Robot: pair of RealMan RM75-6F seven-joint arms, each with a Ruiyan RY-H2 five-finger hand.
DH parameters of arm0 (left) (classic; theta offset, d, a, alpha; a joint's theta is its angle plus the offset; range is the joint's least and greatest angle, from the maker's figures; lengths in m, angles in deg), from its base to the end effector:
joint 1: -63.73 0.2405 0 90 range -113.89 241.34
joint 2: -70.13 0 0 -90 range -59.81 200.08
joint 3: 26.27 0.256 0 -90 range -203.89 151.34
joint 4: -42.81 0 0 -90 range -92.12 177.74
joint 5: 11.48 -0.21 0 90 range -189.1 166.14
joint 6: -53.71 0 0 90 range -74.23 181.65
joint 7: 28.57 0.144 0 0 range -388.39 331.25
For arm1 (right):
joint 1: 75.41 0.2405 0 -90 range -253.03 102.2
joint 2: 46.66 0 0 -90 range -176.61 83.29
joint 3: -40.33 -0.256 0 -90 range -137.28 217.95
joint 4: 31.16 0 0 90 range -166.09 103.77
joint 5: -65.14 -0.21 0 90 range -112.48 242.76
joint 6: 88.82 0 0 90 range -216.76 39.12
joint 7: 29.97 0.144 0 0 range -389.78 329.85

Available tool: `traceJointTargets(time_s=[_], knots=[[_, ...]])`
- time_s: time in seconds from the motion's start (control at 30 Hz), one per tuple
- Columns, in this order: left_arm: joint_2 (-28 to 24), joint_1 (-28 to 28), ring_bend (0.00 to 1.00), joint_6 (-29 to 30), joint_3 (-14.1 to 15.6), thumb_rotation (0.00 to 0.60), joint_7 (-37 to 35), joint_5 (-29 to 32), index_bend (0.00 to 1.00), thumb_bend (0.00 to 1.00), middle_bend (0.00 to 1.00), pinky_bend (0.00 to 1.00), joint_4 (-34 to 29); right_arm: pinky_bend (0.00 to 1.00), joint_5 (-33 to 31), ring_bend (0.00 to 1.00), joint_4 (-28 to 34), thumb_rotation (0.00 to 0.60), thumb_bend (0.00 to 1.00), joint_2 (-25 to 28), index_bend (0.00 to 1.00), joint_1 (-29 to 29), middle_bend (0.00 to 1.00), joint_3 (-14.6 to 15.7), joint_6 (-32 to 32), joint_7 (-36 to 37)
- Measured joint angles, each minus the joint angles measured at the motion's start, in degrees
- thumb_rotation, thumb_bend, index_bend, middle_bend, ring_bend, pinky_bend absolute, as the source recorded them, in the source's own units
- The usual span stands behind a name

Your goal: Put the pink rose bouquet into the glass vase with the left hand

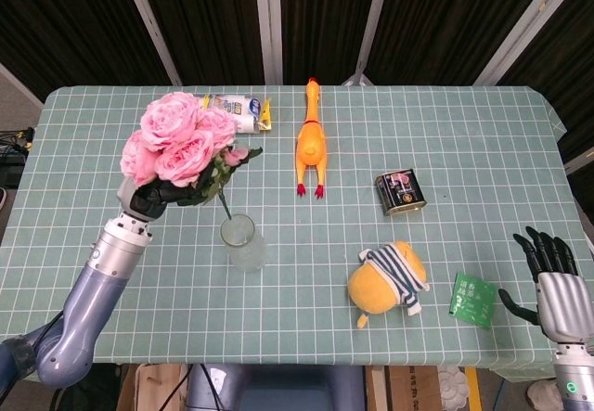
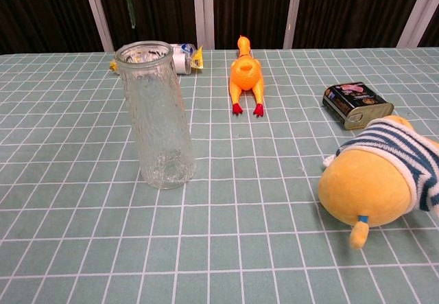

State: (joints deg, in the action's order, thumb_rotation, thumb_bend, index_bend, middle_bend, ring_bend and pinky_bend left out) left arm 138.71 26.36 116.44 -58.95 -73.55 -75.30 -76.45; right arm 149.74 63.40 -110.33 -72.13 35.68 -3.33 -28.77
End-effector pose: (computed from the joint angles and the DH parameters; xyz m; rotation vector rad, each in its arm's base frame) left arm -0.0270 0.3246 0.1502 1.0909 1.9511 2.1926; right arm -0.3089 -0.1784 0.1646 1.3126 -0.9408 0.9415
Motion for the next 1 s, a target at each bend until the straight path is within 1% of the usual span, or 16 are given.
traceJointTargets(time_s=[0.17,0.37,0.63,0.77,1.0], knots=[[2.3,-1.2,0.30,0.7,1.3,0.600,3.9,0.5,0.39,0.53,0.44,0.39,0.2,0.00,0.0,0.03,-0.1,0.600,0.27,0.2,0.14,-0.1,0.07,-0.1,0.1,0.6],[4.6,-2.3,0.30,0.0,3.2,0.600,5.2,0.4,0.39,0.53,0.43,0.39,1.1,0.00,-0.1,0.03,-0.2,0.600,0.27,0.3,0.14,-0.2,0.07,-0.2,0.4,1.3],[6.7,-2.4,0.28,0.5,6.2,0.600,7.9,-2.0,0.38,0.53,0.41,0.39,3.1,0.00,0.0,0.03,-0.3,0.600,0.27,0.5,0.14,-0.2,0.07,-0.2,0.4,1.9],[7.8,-2.1,0.28,0.6,8.4,0.600,9.2,-4.1,0.38,0.53,0.41,0.38,5.3,0.00,0.1,0.03,-0.2,0.600,0.27,0.5,0.14,-0.3,0.07,-0.2,0.6,2.0],[10.1,-2.2,0.28,0.2,11.3,0.600,10.9,-6.5,0.38,0.53,0.41,0.38,8.9,0.00,0.1,0.03,-0.2,0.600,0.27,0.5,0.14,-0.2,0.07,-0.2,0.4,1.8]])
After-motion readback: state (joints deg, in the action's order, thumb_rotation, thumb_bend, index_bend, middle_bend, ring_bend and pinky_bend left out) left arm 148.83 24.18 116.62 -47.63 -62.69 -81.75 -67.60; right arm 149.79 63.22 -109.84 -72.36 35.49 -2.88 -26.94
